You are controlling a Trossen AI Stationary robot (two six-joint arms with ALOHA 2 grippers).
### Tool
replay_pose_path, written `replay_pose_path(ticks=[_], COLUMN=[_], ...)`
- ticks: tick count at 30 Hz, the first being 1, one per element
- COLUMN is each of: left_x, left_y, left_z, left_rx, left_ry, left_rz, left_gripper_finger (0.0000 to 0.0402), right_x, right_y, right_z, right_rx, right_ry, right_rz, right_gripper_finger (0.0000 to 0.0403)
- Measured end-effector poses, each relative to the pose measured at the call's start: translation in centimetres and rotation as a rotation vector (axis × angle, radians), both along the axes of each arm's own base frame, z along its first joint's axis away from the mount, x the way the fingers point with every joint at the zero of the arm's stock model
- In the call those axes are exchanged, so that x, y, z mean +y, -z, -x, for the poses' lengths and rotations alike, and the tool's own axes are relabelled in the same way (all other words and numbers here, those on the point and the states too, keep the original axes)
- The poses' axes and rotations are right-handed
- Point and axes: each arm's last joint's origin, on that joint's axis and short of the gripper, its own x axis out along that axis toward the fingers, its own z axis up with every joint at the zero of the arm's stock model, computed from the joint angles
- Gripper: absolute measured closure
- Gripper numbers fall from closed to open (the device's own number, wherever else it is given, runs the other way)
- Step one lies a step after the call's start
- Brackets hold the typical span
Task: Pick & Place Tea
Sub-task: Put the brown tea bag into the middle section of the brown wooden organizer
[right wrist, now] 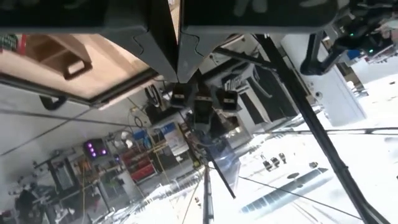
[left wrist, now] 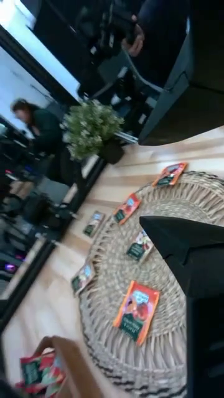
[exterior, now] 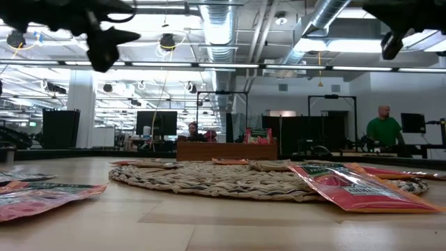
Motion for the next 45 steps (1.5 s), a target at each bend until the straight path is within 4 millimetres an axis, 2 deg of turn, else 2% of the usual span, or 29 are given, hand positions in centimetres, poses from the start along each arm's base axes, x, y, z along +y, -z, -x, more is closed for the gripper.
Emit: replay_pose_path(ticks=[5, 12, 22, 25, 30, 36, 41, 45], left_x=[0.2, 0.4, 0.6, 0.7, 0.8, 0.8, 0.8, 0.8], left_y=[1.8, 4.0, 5.9, 6.4, 6.4, 6.4, 6.4, 6.4], left_z=[2.6, 5.1, 7.1, 7.3, 7.3, 7.3, 7.3, 7.3], left_rx=[-0.059, -0.037, 0.121, 0.176, 0.173, 0.174, 0.174, 0.174], left_ry=[-0.009, -0.004, -0.034, -0.058, -0.090, -0.101, -0.101, -0.107], left_rz=[0.020, 0.064, 0.054, 0.068, 0.067, 0.069, 0.068, 0.063], left_gripper_finger=[0.0214, 0.0214, 0.0214, 0.0214, 0.0214, 0.0214, 0.0214, 0.0214], right_x=[0.0, 0.3, 0.6, 0.4, -0.4, -2.4, -4.8, -6.7], right_y=[-1.4, -3.3, -7.2, -7.8, -7.5, -5.2, -3.5, -2.2], right_z=[0.0, -1.6, -5.0, -6.4, -9.0, -12.1, -14.1, -14.9], right_rx=[0.044, 0.315, 0.705, 0.833, 1.018, 1.187, 1.234, 1.272], right_ry=[-0.003, -0.032, 0.000, 0.028, 0.060, 0.007, -0.031, -0.030], right_rz=[0.000, -0.084, -0.049, -0.044, -0.076, -0.089, -0.146, -0.216], right_gripper_finger=[0.0402, 0.0402, 0.0402, 0.0402, 0.0402, 0.0394, 0.0348, 0.0302])
